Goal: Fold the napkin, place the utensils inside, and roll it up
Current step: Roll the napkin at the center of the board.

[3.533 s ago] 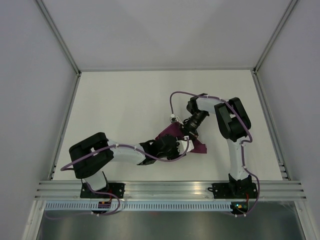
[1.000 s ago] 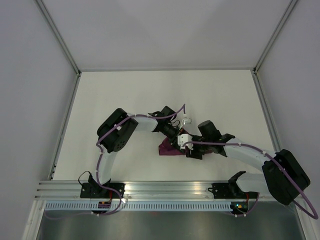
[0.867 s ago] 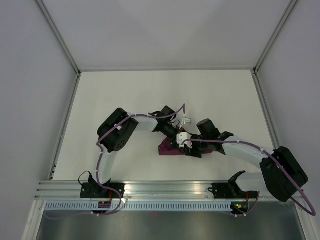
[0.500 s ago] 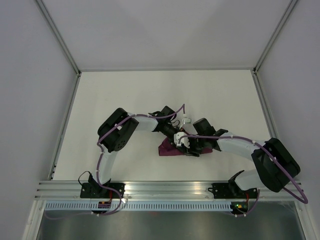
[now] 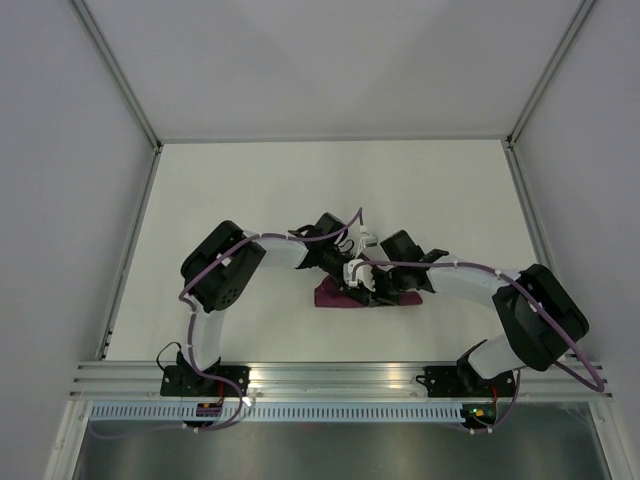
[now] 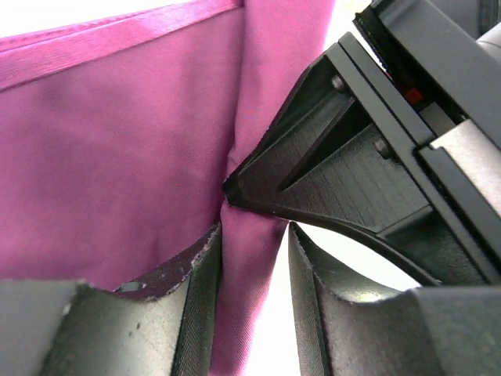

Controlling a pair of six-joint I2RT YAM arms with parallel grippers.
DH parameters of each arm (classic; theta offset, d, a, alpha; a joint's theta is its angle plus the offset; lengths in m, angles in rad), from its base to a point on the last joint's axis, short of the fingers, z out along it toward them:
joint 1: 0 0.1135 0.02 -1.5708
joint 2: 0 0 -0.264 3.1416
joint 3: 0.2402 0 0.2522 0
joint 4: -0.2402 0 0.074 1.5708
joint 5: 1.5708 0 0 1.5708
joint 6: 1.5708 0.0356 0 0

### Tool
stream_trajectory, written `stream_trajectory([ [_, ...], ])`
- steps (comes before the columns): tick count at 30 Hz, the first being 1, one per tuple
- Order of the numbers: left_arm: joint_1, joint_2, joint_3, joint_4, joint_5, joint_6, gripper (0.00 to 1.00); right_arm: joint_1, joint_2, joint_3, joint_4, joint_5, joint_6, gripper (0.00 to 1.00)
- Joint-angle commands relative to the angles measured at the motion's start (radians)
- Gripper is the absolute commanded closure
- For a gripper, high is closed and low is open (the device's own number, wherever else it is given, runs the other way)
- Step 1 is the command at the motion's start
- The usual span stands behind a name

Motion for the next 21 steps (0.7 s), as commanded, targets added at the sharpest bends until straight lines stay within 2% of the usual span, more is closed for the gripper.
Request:
stream_trajectory([
  [1, 0.010, -0.054, -0.047, 0.095, -0.224, -0.049, 0.55, -0.003, 0.057, 0.017, -0.077, 0.003, -0.022, 0.96],
  [9, 0.040, -0.181, -0.100, 0.176, -0.409, -0.109, 0.54, -0.053, 0.138, 0.083, -0.183, -0.067, -0.050, 0.97],
  [15, 0.102, -0.342, -0.228, 0.300, -0.566, -0.183, 0.54, -0.078, 0.192, 0.129, -0.240, -0.092, -0.067, 0.97],
  [19, 0.122, -0.425, -0.300, 0.339, -0.634, -0.180, 0.53, -0.093, 0.224, 0.164, -0.275, -0.118, -0.082, 0.97],
  [21, 0.122, -0.472, -0.338, 0.410, -0.695, -0.181, 0.53, -0.104, 0.247, 0.177, -0.305, -0.127, -0.094, 0.97],
])
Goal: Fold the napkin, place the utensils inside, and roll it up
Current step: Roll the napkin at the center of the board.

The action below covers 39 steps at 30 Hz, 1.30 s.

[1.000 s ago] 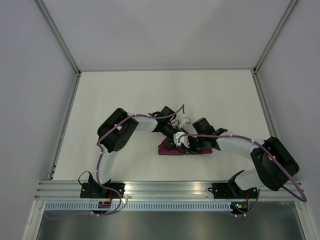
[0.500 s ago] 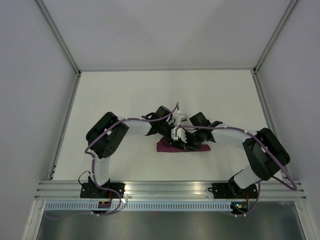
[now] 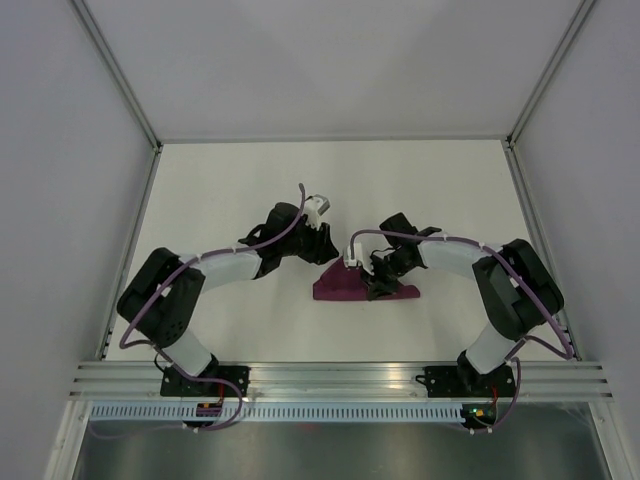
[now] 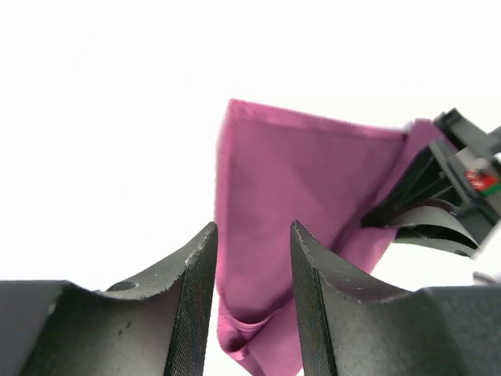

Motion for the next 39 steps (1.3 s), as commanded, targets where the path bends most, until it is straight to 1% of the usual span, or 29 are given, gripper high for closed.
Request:
stream_trajectory([
  [1, -0.011, -0.134, -0.093, 0.165, -0.154, -0.051, 0.53, -0.015, 0.072, 0.006, -0.152, -0.006, -0.042, 0.98],
  [3, -0.009, -0.181, -0.140, 0.244, -0.205, -0.054, 0.53, -0.025, 0.101, 0.022, -0.184, -0.015, -0.056, 0.98],
  [4, -0.011, -0.232, -0.179, 0.270, -0.223, -0.055, 0.53, -0.028, 0.112, 0.036, -0.196, -0.020, -0.060, 0.97],
  [8, -0.014, -0.344, -0.275, 0.373, -0.254, -0.039, 0.53, -0.048, 0.167, 0.071, -0.245, -0.032, -0.080, 0.98],
  [10, -0.032, -0.385, -0.328, 0.431, -0.256, 0.003, 0.53, -0.051, 0.192, 0.092, -0.270, -0.038, -0.085, 0.97],
  [11, -0.044, -0.431, -0.347, 0.451, -0.268, 0.021, 0.52, -0.055, 0.201, 0.100, -0.279, -0.038, -0.085, 0.98],
  [13, -0.075, -0.465, -0.390, 0.495, -0.294, 0.069, 0.50, -0.060, 0.227, 0.123, -0.301, -0.044, -0.089, 0.98],
  [15, -0.095, -0.501, -0.410, 0.503, -0.306, 0.114, 0.48, -0.068, 0.247, 0.142, -0.327, -0.054, -0.094, 0.98],
  [17, -0.139, -0.510, -0.414, 0.499, -0.314, 0.154, 0.46, -0.077, 0.278, 0.171, -0.350, -0.060, -0.099, 0.98],
  [18, -0.161, -0.510, -0.408, 0.491, -0.323, 0.205, 0.46, -0.080, 0.287, 0.189, -0.356, -0.063, -0.099, 0.98],
  [19, -0.211, -0.501, -0.399, 0.477, -0.338, 0.230, 0.46, -0.083, 0.305, 0.197, -0.361, -0.066, -0.097, 0.98],
  [21, -0.265, -0.463, -0.361, 0.419, -0.366, 0.320, 0.45, -0.094, 0.324, 0.223, -0.380, -0.072, -0.097, 0.98],
  [22, -0.312, -0.444, -0.349, 0.407, -0.395, 0.343, 0.45, -0.095, 0.342, 0.231, -0.385, -0.077, -0.097, 0.98],
  [25, -0.379, -0.374, -0.307, 0.365, -0.401, 0.401, 0.45, -0.108, 0.368, 0.257, -0.405, -0.083, -0.097, 0.98],
  [29, -0.405, -0.265, -0.241, 0.309, -0.375, 0.434, 0.44, -0.118, 0.388, 0.275, -0.413, -0.071, -0.092, 0.98],
  [33, -0.413, -0.182, -0.174, 0.258, -0.270, 0.477, 0.43, -0.121, 0.410, 0.301, -0.433, -0.057, -0.095, 0.98],
  [35, -0.437, -0.134, -0.158, 0.233, -0.262, 0.509, 0.42, -0.127, 0.427, 0.312, -0.452, -0.055, -0.100, 0.98],
  [37, -0.469, -0.099, -0.126, 0.206, -0.266, 0.552, 0.35, -0.132, 0.446, 0.332, -0.466, -0.052, -0.108, 0.98],
  [39, -0.491, -0.050, -0.112, 0.203, -0.303, 0.585, 0.34, -0.138, 0.454, 0.347, -0.477, -0.047, -0.108, 0.98],
])
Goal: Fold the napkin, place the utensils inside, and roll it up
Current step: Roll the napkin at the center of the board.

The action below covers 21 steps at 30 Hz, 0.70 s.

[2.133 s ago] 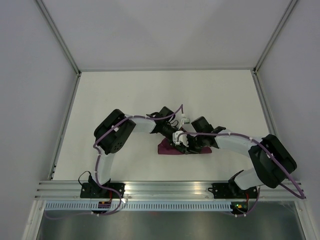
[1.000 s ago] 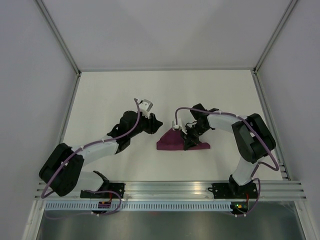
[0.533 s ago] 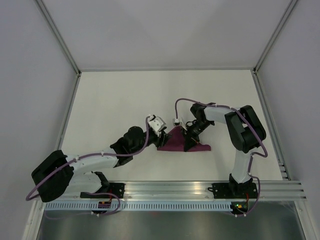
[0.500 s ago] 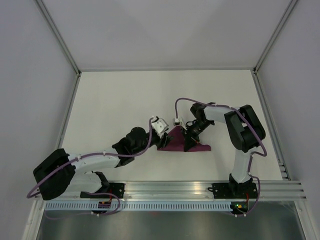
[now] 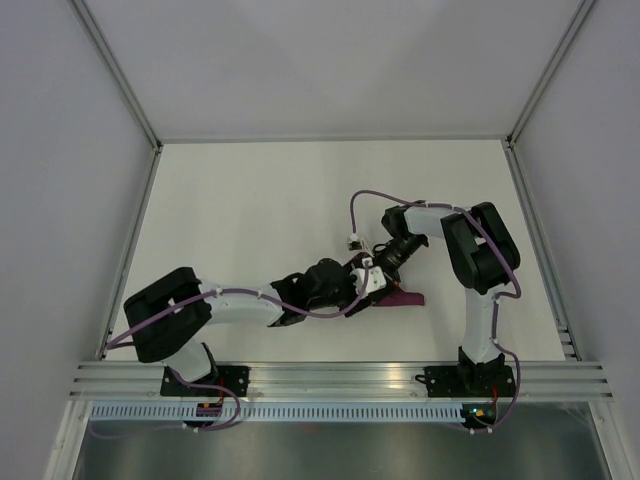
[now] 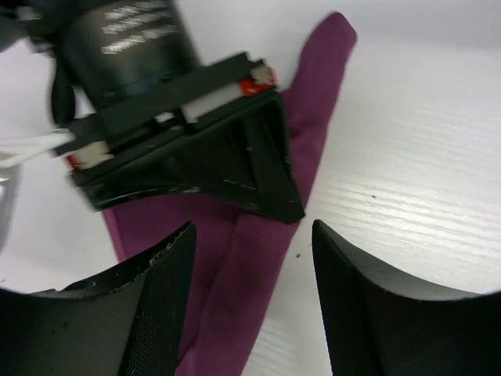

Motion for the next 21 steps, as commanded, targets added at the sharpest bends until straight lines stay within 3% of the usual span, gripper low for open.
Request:
stream_trajectory([
  [1, -0.048, 0.056, 0.048, -0.027, 0.004, 0.118, 0.34, -0.014, 0.074, 0.006, 0.045, 0.178, -0.070, 0.98],
  [15, -0.103, 0.222, 0.035, 0.080, -0.146, 0.239, 0.30, -0.035, 0.125, 0.057, 0.004, 0.184, -0.077, 0.98],
  [21, -0.118, 0.251, 0.057, 0.046, -0.151, 0.263, 0.31, -0.040, 0.154, 0.083, -0.018, 0.190, -0.083, 0.98],
])
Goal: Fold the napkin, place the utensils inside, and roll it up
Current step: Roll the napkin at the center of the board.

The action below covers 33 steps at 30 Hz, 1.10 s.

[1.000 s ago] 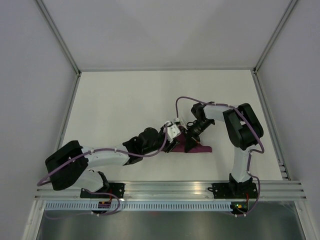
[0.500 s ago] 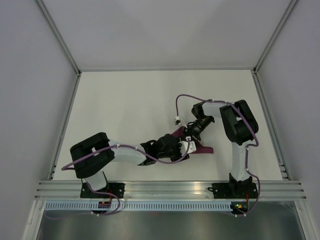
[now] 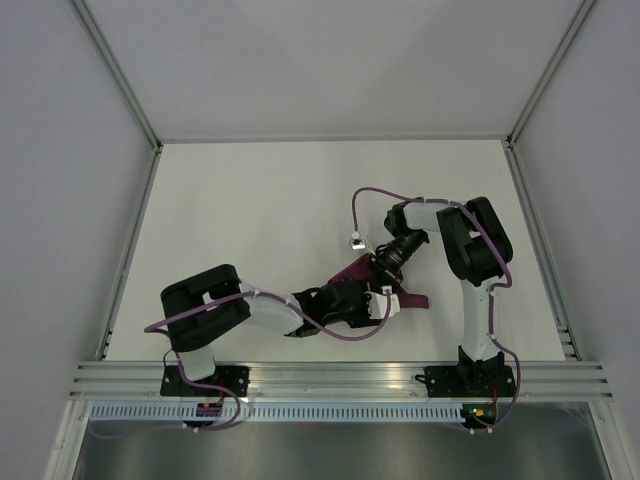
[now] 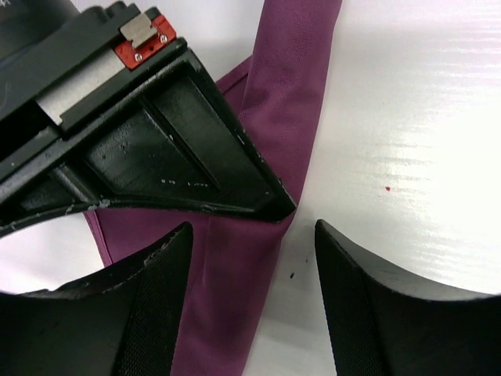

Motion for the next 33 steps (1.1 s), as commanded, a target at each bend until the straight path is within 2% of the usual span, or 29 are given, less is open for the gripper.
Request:
stream_trajectory([
  [1, -0.008, 0.045, 0.028, -0.049, -0.016, 0.071, 0.32, -0.010, 0.066, 0.014, 0.109, 0.192, -0.075, 0.98],
  [4, -0.008, 0.072, 0.049, -0.081, -0.002, 0.065, 0.40, -0.012, 0.070, 0.030, 0.098, 0.193, -0.078, 0.97],
  [6, -0.008, 0.094, 0.072, -0.127, 0.024, 0.055, 0.54, -0.015, 0.069, 0.036, 0.092, 0.192, -0.080, 0.97],
  [7, -0.005, 0.099, 0.089, -0.161, 0.038, 0.044, 0.66, -0.018, 0.069, 0.039, 0.088, 0.192, -0.083, 0.97],
  [10, -0.002, 0.118, 0.114, -0.219, 0.067, 0.022, 0.80, -0.018, 0.066, 0.048, 0.077, 0.186, -0.086, 0.92],
  [11, 0.001, 0.123, 0.133, -0.242, 0.099, 0.006, 0.88, -0.016, 0.064, 0.050, 0.072, 0.183, -0.088, 0.91],
  [13, 0.009, 0.131, 0.146, -0.296, 0.124, -0.016, 0.98, -0.018, 0.056, 0.054, 0.062, 0.176, -0.091, 0.83],
  [17, 0.036, 0.134, 0.154, -0.341, 0.243, -0.082, 0.98, -0.018, 0.026, 0.059, 0.046, 0.153, -0.097, 0.61],
  [18, 0.050, 0.137, 0.155, -0.353, 0.263, -0.094, 0.98, -0.021, 0.006, 0.060, 0.045, 0.140, -0.095, 0.52],
  [23, 0.092, 0.142, 0.151, -0.368, 0.383, -0.152, 0.98, -0.035, -0.065, 0.076, 0.039, 0.115, -0.080, 0.37],
  [27, 0.130, 0.155, 0.164, -0.391, 0.457, -0.182, 0.98, -0.061, -0.135, 0.091, 0.062, 0.100, -0.037, 0.35],
  [33, 0.205, 0.178, 0.193, -0.433, 0.615, -0.241, 0.98, -0.165, -0.235, 0.097, 0.101, 0.028, 0.003, 0.34],
])
